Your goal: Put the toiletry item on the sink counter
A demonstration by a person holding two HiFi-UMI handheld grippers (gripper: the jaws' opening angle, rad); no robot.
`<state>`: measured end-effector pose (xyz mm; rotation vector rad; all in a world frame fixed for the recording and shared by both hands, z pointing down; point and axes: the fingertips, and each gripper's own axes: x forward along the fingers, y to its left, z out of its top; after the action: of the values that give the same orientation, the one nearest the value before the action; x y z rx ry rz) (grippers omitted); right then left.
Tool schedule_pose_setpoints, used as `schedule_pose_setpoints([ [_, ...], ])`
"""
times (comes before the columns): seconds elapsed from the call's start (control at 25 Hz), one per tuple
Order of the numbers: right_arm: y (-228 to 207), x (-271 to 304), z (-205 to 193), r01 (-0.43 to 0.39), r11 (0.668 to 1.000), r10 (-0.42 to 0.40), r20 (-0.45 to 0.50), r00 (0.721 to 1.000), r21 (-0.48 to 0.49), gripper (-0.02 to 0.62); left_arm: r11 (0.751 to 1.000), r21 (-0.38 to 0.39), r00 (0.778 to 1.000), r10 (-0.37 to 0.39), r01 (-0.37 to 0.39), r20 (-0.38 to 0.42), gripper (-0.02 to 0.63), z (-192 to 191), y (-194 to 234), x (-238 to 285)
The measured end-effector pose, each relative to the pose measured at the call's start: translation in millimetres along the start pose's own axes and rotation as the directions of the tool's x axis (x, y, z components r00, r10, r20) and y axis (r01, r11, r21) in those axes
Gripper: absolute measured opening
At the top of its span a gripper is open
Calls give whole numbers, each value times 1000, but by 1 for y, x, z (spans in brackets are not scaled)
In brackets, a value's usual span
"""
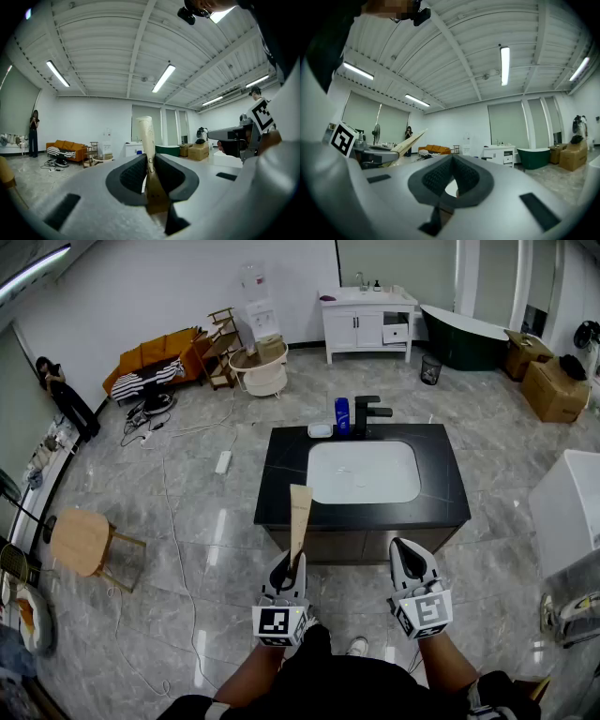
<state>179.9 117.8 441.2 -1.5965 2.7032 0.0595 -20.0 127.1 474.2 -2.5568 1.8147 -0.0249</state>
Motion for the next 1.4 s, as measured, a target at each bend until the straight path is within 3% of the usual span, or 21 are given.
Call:
schedule_pose_setpoints([
  [0.28, -3, 9, 3, 3, 1000, -3, 3, 1000, -8, 5, 999, 33, 1000, 23, -24, 5, 66, -2, 8, 3],
  [0.68, -12, 40, 7, 24, 1000, -25, 25, 999, 15, 5, 999, 16, 999, 43, -43, -14, 66, -10, 37, 22],
  [1.4, 10, 192, 12, 21, 1000, -22, 32, 999, 23, 5, 1000, -7, 999, 27, -28, -26, 66, -15, 145, 98],
])
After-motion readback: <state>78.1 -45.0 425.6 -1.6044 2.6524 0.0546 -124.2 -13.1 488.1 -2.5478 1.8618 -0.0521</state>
